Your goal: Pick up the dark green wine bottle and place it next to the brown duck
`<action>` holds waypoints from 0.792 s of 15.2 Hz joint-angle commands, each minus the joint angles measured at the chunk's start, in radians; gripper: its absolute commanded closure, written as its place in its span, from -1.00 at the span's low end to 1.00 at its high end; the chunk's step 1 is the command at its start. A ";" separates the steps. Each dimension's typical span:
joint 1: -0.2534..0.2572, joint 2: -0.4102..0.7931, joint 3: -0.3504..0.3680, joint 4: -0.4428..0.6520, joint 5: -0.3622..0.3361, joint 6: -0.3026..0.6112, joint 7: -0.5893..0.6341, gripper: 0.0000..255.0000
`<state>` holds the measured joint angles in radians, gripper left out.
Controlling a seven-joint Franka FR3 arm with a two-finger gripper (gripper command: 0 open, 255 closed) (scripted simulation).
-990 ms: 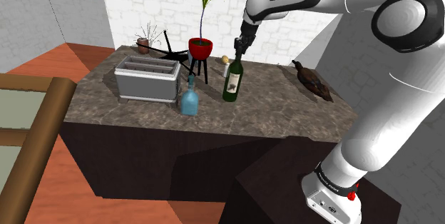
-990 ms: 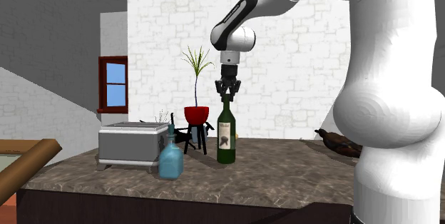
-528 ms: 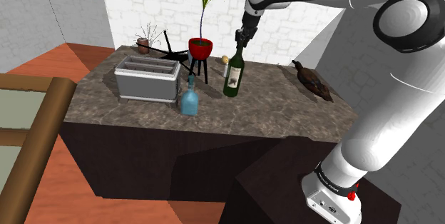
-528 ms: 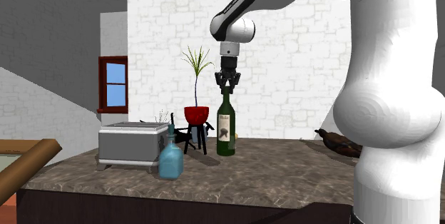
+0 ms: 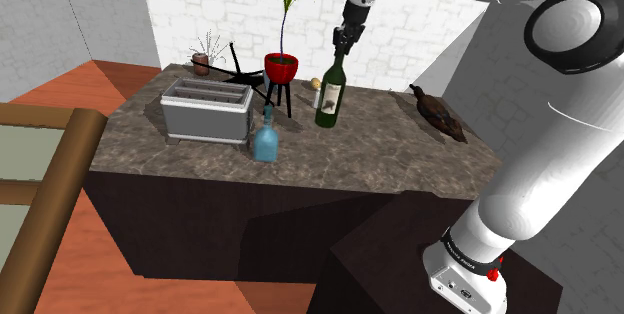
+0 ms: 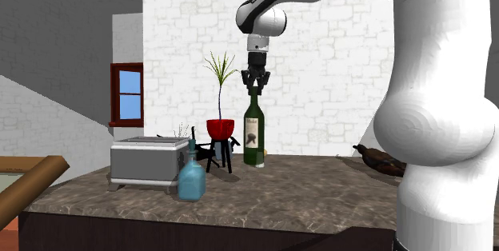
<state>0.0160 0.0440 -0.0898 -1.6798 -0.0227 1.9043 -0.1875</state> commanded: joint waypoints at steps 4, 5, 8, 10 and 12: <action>0.000 0.012 0.000 0.081 0.001 -0.069 -0.001 1.00; 0.000 0.015 0.000 0.098 0.002 -0.083 -0.002 1.00; 0.000 0.024 0.000 0.150 0.003 -0.126 -0.003 1.00; -0.001 0.031 0.000 0.187 0.004 -0.155 -0.004 1.00; -0.001 0.035 0.000 0.207 0.004 -0.171 -0.005 1.00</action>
<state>0.0148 0.0807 -0.0904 -1.4791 -0.0182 1.7403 -0.1929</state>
